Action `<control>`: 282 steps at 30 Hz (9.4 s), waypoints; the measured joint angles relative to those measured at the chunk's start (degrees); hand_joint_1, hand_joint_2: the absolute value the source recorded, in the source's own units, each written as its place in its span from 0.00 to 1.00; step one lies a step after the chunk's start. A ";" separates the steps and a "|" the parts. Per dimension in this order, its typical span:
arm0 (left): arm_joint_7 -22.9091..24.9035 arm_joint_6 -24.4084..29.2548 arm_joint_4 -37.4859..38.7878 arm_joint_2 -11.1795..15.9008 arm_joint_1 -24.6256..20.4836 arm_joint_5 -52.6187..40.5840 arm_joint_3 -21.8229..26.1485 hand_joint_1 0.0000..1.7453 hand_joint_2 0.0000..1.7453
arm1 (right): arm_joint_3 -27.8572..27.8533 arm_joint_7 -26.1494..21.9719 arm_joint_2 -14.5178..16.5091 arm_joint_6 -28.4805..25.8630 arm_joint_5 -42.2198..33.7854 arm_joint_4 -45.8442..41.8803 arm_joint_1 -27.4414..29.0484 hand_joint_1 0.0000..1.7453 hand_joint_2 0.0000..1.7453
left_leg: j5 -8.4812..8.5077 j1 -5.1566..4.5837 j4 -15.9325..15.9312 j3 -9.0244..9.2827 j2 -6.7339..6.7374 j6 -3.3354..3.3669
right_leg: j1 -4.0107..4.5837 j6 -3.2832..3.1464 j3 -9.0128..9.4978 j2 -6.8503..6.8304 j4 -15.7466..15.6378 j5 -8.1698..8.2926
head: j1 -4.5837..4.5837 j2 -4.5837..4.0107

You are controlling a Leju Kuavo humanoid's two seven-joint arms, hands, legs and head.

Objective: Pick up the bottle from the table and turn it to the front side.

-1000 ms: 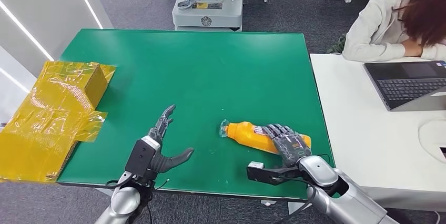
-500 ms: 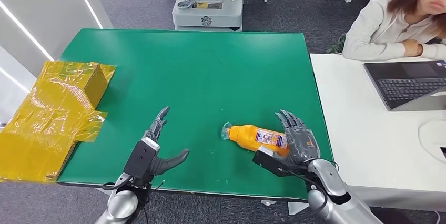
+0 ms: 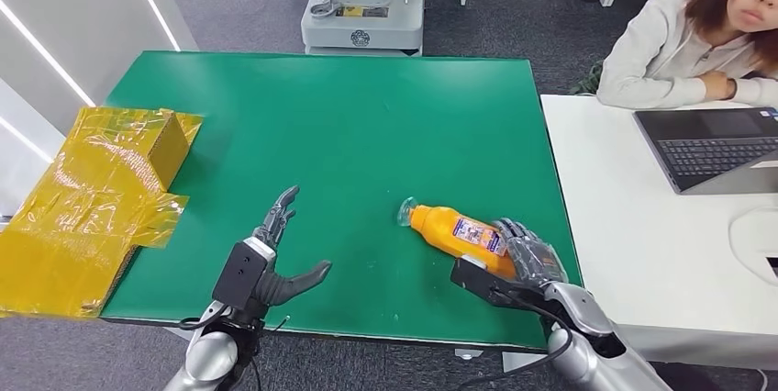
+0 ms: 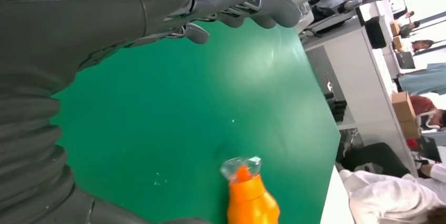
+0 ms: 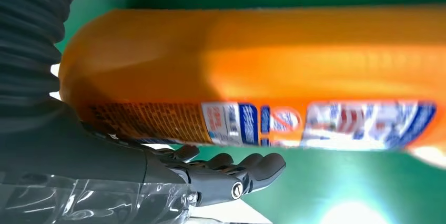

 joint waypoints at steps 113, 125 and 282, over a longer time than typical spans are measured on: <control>12.70 -21.49 0.94 -1.80 -23.74 30.63 -8.24 0.00 1.00 | 7.36 -31.77 18.19 -29.54 -7.05 0.91 1.13 1.00 1.00 | 0.14 0.01 0.05 -0.32 0.04 -0.21 | 0.00 -0.14 -0.52 0.10 0.35 0.08 | -0.01 0.00; 10.90 -20.40 2.39 -0.16 -24.37 30.07 -10.84 1.00 1.00 | 9.46 -31.55 18.49 -32.67 -11.17 7.61 -1.10 1.00 1.00 | 0.17 0.00 0.06 -0.33 0.04 -0.25 | 0.00 -0.14 -0.54 0.10 0.35 0.09 | -0.01 0.00; -8.44 11.59 -12.14 2.49 7.10 3.10 -5.46 0.00 1.00 | -6.56 -41.42 10.25 -33.85 -37.29 -36.29 31.20 0.00 1.00 | 0.20 0.00 0.05 -0.53 0.05 -0.32 | -0.02 -0.24 -0.78 0.09 0.46 0.07 | -0.01 0.00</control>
